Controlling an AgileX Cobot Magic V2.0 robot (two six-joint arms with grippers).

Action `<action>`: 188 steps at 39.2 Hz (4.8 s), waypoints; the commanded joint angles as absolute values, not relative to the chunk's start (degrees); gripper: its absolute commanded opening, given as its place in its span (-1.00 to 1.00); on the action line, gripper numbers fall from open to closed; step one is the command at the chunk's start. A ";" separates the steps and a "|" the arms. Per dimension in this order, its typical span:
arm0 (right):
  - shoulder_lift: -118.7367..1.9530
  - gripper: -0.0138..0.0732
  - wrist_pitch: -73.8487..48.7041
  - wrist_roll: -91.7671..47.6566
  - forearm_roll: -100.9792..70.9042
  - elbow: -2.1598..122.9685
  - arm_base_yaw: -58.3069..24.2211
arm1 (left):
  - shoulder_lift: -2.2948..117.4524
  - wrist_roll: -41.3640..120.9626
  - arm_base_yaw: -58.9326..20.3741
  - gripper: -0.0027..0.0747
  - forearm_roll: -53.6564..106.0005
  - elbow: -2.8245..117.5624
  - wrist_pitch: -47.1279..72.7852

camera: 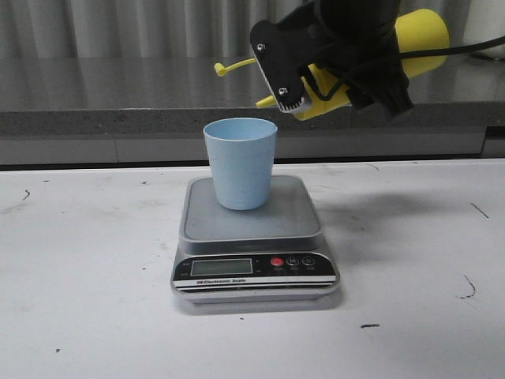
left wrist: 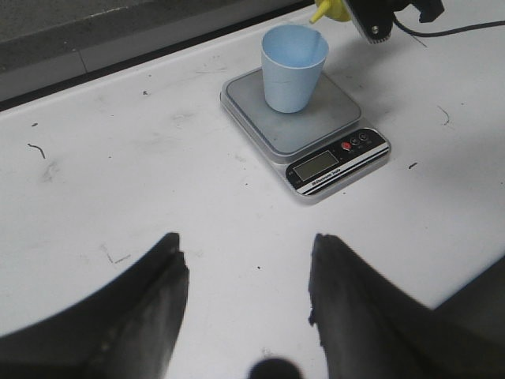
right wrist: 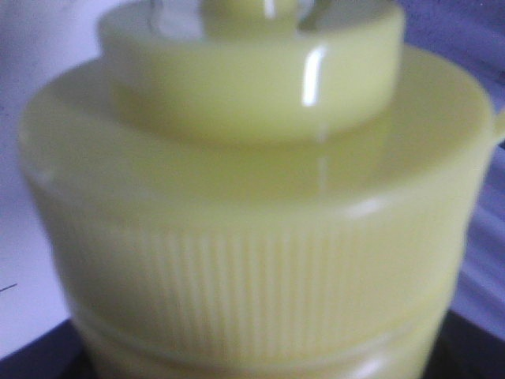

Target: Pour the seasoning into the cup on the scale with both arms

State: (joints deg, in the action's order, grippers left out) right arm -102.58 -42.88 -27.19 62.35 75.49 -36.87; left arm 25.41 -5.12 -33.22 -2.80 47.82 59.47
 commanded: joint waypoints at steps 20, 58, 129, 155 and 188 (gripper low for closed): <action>-99.46 -0.14 -43.52 -18.94 67.29 77.66 -36.87 | 25.88 -5.55 -33.21 -0.01 -2.54 49.28 55.44; -78.29 0.03 -12.77 12.95 30.09 61.33 -16.11 | 25.88 -5.55 -33.21 -0.01 -2.54 49.28 55.44; -106.79 0.71 64.97 8.56 13.69 37.37 -5.45 | 25.88 -5.55 -33.21 -0.01 -2.54 49.28 55.44; -90.20 0.69 47.92 8.49 12.45 25.58 -6.18 | 25.88 -5.55 -33.21 -0.01 -2.54 49.28 55.44; -45.83 0.69 -41.10 12.79 6.30 43.18 -20.36 | 25.88 -5.55 -33.21 -0.01 -2.54 49.28 55.44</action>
